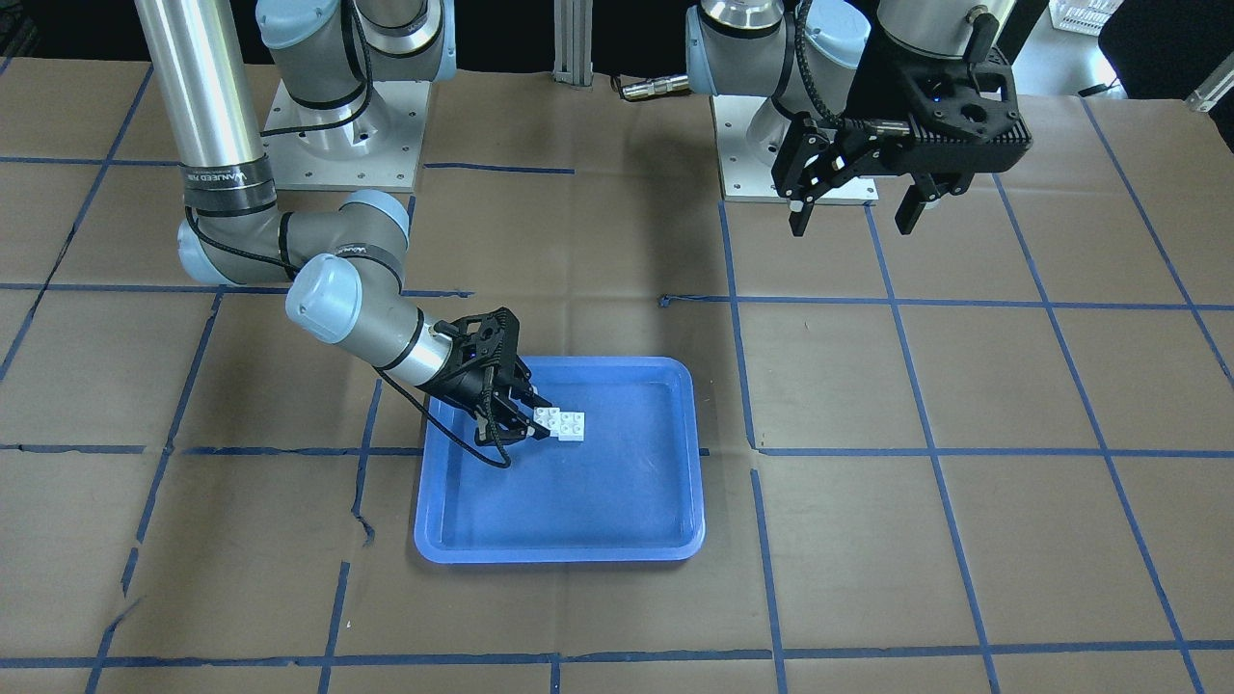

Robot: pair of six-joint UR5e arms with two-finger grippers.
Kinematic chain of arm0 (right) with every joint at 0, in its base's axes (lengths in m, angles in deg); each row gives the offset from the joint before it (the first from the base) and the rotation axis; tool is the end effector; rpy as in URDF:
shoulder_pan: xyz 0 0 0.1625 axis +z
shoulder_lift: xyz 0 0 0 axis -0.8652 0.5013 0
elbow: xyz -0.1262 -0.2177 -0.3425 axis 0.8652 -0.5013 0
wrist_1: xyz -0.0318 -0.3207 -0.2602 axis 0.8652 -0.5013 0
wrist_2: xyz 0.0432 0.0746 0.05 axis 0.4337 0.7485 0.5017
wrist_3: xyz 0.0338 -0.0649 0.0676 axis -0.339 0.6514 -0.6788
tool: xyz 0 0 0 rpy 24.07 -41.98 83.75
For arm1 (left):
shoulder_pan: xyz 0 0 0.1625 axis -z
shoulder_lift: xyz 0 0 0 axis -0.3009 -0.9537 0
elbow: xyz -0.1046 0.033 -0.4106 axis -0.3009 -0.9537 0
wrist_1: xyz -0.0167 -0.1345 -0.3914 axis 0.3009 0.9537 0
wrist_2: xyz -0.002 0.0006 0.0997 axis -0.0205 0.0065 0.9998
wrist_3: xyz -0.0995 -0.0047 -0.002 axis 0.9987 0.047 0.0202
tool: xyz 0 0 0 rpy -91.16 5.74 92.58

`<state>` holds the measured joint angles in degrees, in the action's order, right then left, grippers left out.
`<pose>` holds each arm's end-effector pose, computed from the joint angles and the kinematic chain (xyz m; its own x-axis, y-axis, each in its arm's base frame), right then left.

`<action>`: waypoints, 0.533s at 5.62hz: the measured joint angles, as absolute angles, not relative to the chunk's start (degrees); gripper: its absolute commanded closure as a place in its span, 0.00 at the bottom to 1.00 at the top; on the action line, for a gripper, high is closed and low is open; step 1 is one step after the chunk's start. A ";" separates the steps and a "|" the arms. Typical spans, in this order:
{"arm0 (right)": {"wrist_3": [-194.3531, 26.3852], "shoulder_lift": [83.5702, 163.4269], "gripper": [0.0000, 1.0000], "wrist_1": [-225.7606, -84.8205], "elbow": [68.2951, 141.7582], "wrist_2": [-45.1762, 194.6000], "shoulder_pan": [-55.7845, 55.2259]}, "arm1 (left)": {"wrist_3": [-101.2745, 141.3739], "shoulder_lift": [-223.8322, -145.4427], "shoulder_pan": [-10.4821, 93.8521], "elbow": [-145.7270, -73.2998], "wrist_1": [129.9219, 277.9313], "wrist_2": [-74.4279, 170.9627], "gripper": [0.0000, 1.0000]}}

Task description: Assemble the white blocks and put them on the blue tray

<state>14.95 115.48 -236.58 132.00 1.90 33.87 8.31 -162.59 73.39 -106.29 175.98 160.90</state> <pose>0.2314 -0.5054 0.1464 -0.0349 -0.9956 0.0874 -0.7567 -0.0308 -0.6530 -0.1390 -0.4807 0.5313 -0.9992 -0.0384 -0.0133 -0.0367 0.9930 -0.1119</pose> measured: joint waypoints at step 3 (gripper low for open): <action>15.04 114.73 0.66 -236.80 131.82 2.03 33.87 | 8.38 -162.55 73.45 -106.26 175.98 160.79 0.01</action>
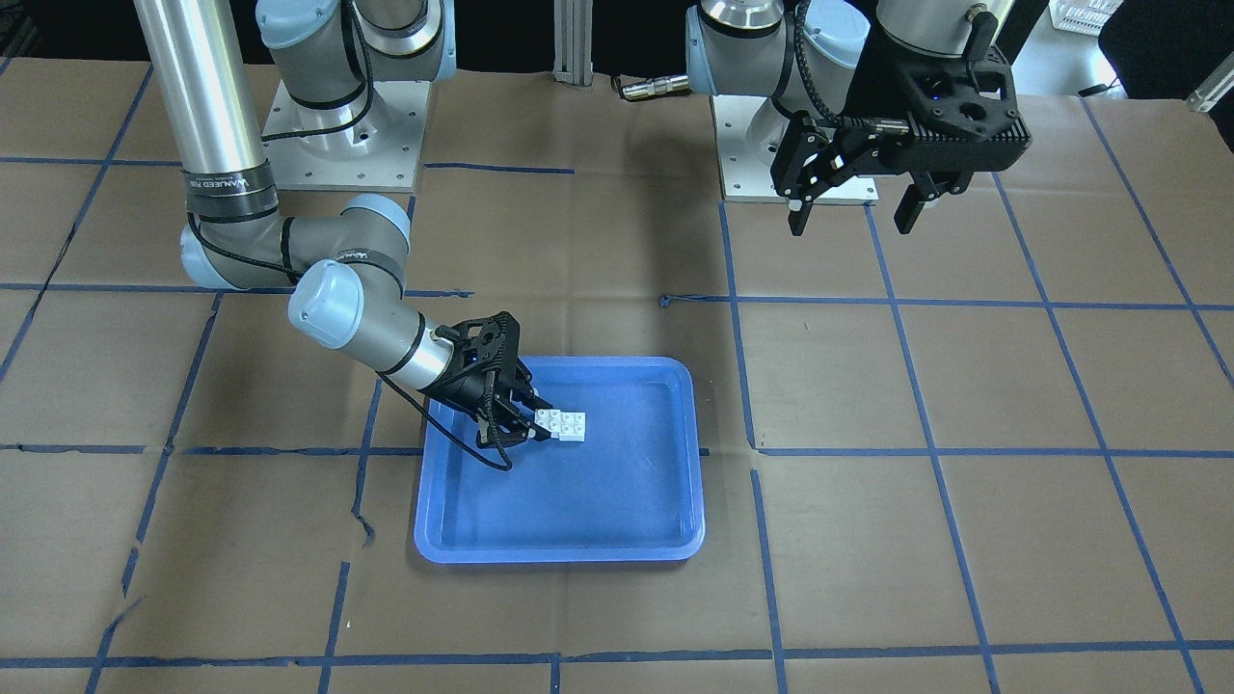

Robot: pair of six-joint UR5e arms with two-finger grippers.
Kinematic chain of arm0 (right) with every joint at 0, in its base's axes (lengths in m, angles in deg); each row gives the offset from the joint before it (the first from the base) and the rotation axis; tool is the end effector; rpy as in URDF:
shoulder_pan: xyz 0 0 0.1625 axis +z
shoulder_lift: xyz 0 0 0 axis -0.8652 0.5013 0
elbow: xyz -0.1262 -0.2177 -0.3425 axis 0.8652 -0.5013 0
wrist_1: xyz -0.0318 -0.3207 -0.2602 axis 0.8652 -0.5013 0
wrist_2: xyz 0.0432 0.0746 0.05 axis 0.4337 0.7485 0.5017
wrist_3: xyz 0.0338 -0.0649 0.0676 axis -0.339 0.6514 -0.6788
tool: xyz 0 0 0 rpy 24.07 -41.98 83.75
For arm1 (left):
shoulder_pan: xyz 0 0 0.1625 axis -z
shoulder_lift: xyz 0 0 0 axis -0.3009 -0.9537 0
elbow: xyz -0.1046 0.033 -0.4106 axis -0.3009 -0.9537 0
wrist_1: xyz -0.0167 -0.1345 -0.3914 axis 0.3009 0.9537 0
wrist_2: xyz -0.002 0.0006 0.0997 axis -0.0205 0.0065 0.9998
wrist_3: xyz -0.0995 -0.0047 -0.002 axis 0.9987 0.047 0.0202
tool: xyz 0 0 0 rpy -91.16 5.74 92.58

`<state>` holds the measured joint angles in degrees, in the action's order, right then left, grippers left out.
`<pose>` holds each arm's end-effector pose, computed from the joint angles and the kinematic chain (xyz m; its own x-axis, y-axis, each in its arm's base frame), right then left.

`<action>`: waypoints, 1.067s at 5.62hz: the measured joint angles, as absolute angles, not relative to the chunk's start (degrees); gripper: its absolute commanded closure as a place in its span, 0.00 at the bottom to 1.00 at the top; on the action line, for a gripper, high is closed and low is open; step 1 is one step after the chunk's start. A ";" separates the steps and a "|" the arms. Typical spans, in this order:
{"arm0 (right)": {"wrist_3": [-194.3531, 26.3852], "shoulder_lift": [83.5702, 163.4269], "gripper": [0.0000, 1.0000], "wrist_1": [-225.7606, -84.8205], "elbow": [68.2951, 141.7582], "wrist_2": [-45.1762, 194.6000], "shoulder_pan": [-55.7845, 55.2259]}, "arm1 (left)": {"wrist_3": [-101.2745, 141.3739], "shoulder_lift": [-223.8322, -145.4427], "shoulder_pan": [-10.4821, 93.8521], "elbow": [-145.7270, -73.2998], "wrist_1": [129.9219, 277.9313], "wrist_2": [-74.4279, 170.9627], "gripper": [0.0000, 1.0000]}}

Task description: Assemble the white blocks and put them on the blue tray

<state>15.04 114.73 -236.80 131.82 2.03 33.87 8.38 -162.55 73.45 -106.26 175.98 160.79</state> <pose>0.2316 -0.5066 0.1412 -0.0335 -0.9961 0.0822 -0.7556 -0.0286 -0.6545 -0.1397 -0.4803 0.5319 -0.9992 -0.0384 -0.0112 -0.0369 0.9929 -0.1130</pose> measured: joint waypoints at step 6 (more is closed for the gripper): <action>15.02 114.60 0.44 -236.81 131.56 1.99 33.78 | 8.53 -162.49 73.46 -106.26 175.98 160.81 0.01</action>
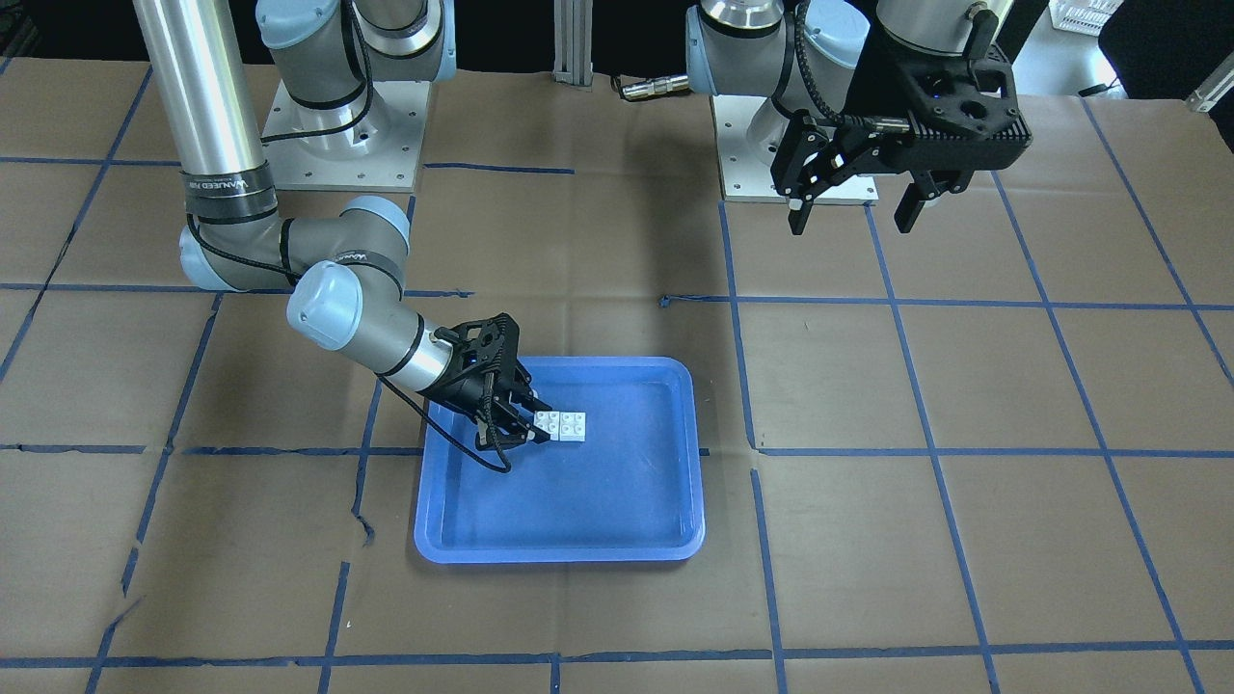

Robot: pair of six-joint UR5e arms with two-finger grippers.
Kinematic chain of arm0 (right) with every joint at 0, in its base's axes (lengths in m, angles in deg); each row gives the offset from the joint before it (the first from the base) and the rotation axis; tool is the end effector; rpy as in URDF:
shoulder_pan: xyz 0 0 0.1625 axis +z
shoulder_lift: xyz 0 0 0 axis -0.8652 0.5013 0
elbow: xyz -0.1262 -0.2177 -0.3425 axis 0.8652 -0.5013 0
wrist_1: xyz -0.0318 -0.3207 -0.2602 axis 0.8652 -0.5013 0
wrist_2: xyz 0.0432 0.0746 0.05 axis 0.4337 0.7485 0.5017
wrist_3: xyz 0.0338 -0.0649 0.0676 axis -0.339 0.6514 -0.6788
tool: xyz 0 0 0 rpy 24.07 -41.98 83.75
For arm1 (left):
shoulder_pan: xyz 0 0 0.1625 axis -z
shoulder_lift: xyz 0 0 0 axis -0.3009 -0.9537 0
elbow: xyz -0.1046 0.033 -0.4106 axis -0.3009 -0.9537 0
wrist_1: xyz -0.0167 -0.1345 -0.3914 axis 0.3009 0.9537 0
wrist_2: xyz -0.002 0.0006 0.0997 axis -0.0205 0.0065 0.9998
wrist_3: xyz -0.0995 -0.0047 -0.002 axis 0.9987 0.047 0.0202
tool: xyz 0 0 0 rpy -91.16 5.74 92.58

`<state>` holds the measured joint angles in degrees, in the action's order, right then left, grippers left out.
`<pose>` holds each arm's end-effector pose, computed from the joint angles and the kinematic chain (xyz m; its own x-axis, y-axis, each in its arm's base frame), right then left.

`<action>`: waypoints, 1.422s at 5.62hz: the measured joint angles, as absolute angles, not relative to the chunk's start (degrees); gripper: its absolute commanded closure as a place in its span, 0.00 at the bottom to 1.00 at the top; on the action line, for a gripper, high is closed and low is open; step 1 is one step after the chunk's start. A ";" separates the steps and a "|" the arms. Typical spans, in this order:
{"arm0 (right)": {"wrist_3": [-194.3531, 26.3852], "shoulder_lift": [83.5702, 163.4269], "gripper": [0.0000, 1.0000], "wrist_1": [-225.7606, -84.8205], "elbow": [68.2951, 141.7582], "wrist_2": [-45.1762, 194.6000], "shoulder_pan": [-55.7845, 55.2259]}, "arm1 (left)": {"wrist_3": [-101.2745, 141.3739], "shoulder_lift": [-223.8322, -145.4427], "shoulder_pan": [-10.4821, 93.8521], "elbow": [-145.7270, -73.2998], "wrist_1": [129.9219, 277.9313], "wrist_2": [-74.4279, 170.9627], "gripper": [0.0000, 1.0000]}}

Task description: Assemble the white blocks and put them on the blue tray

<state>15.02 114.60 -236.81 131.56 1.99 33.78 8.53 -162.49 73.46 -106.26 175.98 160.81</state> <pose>0.2309 -0.5087 0.1414 -0.0354 -0.9958 0.0844 -0.7559 -0.0286 -0.6540 -0.1397 -0.4799 0.5324 -0.9991 -0.0408 -0.0112 -0.0393 0.9927 -0.1141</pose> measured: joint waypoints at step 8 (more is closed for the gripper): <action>3.39 118.62 0.00 -228.45 125.67 -6.20 33.57 | 8.66 -162.50 73.45 -106.35 175.98 160.74 0.01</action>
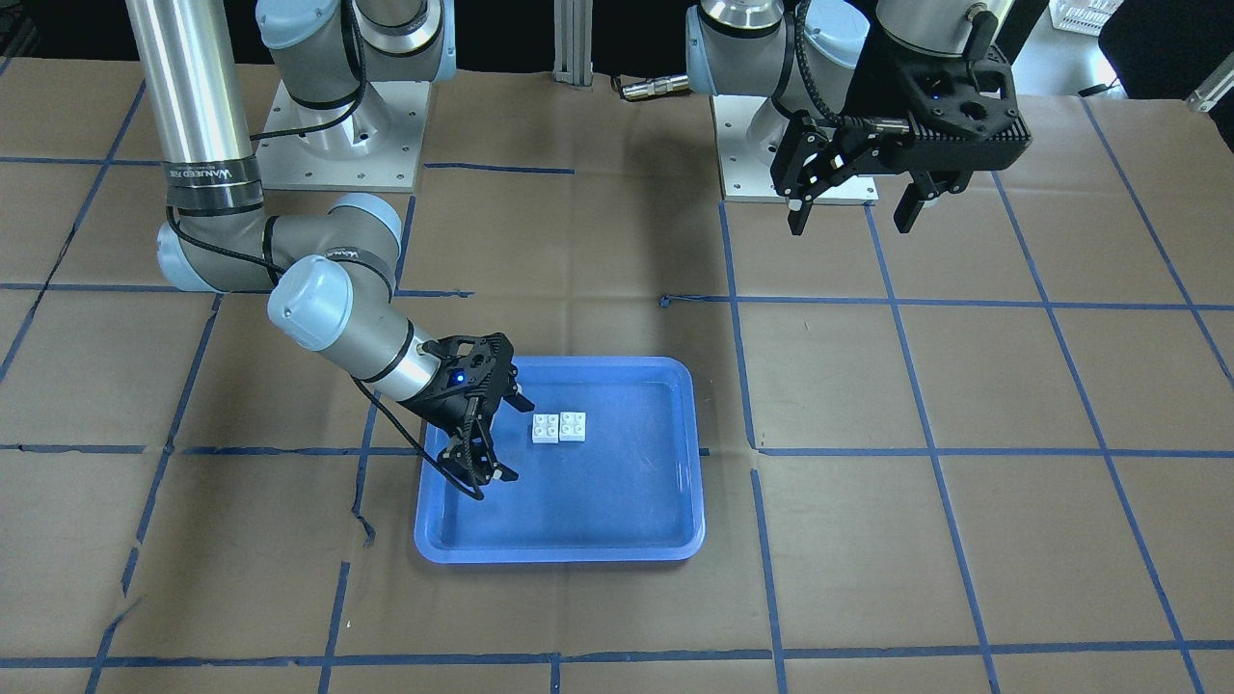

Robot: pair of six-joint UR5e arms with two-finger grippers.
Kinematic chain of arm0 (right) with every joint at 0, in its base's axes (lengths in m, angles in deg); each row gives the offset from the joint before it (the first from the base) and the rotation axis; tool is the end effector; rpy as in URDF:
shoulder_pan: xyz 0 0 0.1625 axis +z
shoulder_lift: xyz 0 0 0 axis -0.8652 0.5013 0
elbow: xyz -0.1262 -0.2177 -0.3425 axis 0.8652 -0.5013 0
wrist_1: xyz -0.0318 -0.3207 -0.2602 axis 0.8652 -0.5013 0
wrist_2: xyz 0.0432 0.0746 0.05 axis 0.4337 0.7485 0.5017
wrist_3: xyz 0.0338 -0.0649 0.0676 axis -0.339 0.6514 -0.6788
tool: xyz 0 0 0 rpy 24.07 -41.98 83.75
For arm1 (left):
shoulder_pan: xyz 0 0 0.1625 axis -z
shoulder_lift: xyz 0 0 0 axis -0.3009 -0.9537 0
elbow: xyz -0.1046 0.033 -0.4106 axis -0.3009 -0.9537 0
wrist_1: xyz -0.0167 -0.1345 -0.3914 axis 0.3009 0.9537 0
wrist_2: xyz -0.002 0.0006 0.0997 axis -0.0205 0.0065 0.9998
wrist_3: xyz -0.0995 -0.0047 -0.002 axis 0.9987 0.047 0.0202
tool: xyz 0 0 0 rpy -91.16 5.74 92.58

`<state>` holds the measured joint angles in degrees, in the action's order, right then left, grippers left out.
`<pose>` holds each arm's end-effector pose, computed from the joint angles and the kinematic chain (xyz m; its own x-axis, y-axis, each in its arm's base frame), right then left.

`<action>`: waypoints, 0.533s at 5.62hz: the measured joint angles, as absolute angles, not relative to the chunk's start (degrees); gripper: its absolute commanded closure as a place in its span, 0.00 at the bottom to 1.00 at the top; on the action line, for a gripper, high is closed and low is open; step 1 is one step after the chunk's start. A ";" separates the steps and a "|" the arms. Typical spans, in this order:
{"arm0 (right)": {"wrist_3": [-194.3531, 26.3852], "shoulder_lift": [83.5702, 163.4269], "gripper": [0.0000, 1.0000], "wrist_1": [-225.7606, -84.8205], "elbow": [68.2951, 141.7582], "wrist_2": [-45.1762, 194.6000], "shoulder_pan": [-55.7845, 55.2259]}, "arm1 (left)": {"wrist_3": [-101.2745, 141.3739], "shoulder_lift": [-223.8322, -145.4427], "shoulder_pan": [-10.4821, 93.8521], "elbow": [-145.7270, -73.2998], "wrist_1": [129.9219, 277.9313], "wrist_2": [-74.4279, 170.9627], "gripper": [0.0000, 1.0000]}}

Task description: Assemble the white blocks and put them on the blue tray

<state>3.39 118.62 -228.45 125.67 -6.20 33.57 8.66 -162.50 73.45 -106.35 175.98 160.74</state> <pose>0.2194 -0.5413 0.1900 -0.2186 -0.9757 0.0141 -0.8124 0.1740 -0.5566 -0.1397 -0.4799 0.5315 -0.9990 -0.0431 -0.0098 -0.0417 0.9928 -0.1123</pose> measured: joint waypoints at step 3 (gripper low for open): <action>-28.48 132.83 0.00 -202.15 118.25 -25.59 33.12 | 8.66 -162.50 73.46 -106.39 175.98 160.76 0.01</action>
